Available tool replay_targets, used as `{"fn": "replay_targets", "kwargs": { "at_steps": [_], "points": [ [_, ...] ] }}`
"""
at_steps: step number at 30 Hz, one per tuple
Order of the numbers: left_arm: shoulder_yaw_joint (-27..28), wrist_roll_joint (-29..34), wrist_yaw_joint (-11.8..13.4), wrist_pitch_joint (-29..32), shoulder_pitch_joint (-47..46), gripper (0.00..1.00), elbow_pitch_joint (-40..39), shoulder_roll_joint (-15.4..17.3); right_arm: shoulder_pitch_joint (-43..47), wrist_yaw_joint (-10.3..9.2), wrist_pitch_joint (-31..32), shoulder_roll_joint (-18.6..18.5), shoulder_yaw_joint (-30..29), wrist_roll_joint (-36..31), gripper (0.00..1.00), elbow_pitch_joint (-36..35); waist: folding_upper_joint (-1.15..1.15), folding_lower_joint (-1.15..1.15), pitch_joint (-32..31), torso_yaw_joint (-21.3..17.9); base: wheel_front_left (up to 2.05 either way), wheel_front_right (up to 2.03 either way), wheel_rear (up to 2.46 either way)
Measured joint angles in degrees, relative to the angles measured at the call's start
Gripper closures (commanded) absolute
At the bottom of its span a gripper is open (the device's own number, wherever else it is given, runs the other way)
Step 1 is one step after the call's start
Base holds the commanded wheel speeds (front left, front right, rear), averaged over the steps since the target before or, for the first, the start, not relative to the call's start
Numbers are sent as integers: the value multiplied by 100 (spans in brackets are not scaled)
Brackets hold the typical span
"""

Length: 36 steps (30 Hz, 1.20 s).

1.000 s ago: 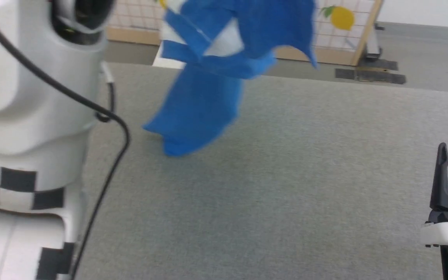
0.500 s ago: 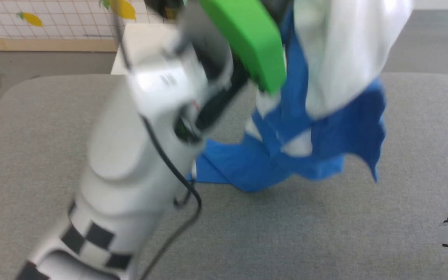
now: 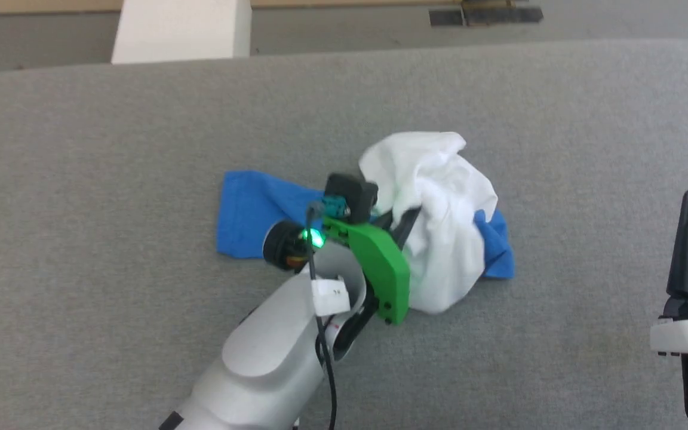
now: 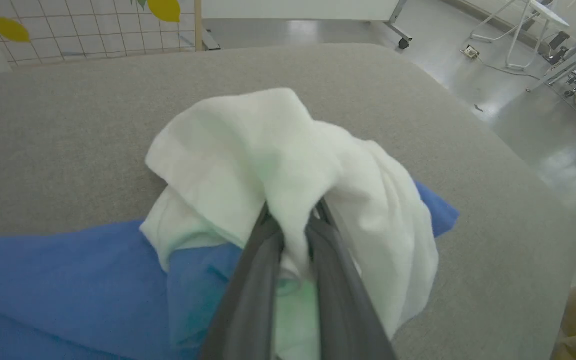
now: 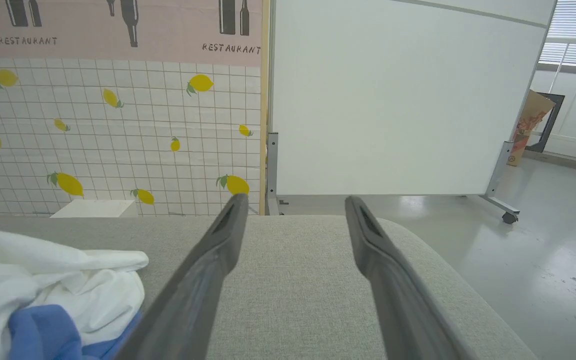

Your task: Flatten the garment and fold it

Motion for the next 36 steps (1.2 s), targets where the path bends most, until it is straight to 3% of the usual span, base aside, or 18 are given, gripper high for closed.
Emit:
{"fn": "replay_targets", "kwargs": {
  "at_steps": [6,8,9,15,18,21,27,31,36],
  "points": [
    [-427,45,-11,-180,-88,100,806,-3,-133,0,-20,0,42,7,0,141,0,0,334,-96,0,0,0],
    [-472,-23,-7,-368,-219,44,821,-7,-150,0,-26,0,30,7,0,189,0,0,396,-88,0,0,0],
    [-478,-46,2,-467,-271,0,822,-8,-152,0,-27,0,19,7,0,204,0,0,405,-73,0,0,0],
    [-191,-119,120,-1204,-486,0,559,22,-136,0,-45,-1,-47,4,0,309,0,0,239,33,0,0,0],
    [65,-167,282,-1445,-421,0,154,225,-46,0,-52,1,-78,4,0,333,0,0,59,122,0,0,0],
    [385,-167,566,-1680,-115,0,-398,660,72,0,-51,0,-74,4,0,338,0,0,-154,220,0,0,0],
    [1236,102,1455,-2013,1096,0,-1828,1675,252,0,-14,0,-8,11,0,319,0,0,-554,342,0,0,0],
    [2009,463,2024,-2049,2232,0,-2840,1916,441,0,26,0,22,48,0,269,0,0,-751,383,0,0,0],
    [2527,1169,2162,-2053,3549,0,-3738,1850,610,0,75,0,73,51,0,237,0,0,-877,394,0,0,0]
  ]
}}
